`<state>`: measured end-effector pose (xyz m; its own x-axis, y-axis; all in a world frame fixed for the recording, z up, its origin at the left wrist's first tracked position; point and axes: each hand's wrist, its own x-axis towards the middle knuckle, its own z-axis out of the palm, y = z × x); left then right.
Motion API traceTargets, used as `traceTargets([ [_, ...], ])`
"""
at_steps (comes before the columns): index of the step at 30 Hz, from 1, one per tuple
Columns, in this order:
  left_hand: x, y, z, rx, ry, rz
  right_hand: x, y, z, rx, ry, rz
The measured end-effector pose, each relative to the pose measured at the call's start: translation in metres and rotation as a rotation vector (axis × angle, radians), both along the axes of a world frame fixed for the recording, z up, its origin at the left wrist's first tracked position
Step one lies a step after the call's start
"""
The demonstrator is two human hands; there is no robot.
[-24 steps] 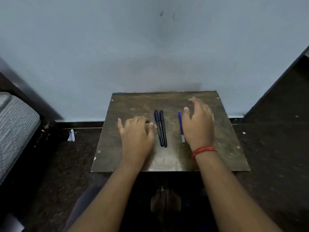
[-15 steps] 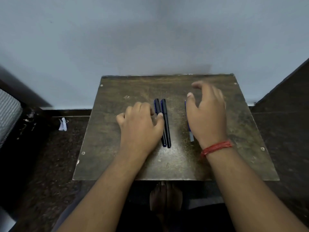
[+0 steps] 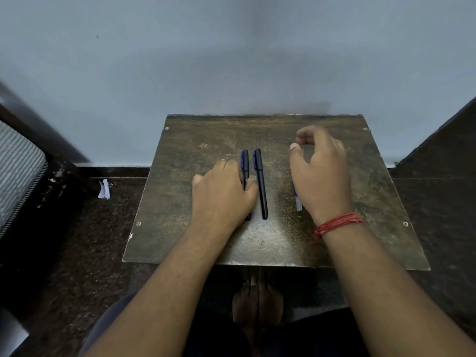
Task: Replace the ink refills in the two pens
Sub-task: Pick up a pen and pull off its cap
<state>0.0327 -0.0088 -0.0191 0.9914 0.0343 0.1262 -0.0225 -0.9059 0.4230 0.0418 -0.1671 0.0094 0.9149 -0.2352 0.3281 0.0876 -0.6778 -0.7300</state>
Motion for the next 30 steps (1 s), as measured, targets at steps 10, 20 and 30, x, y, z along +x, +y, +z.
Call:
traceTargets([
  [10, 0.005, 0.004, 0.001, 0.069, 0.053, 0.015, 0.003, 0.000, -0.005, -0.015, 0.027, 0.034],
  [20, 0.002, 0.006, 0.005, -0.108, -0.058, 0.055, 0.003, 0.001, -0.005, -0.003, 0.036, 0.044],
  [30, -0.017, -0.022, 0.009, -0.496, -0.075, -0.181, 0.002, 0.014, -0.004, 0.684, 0.260, 0.173],
])
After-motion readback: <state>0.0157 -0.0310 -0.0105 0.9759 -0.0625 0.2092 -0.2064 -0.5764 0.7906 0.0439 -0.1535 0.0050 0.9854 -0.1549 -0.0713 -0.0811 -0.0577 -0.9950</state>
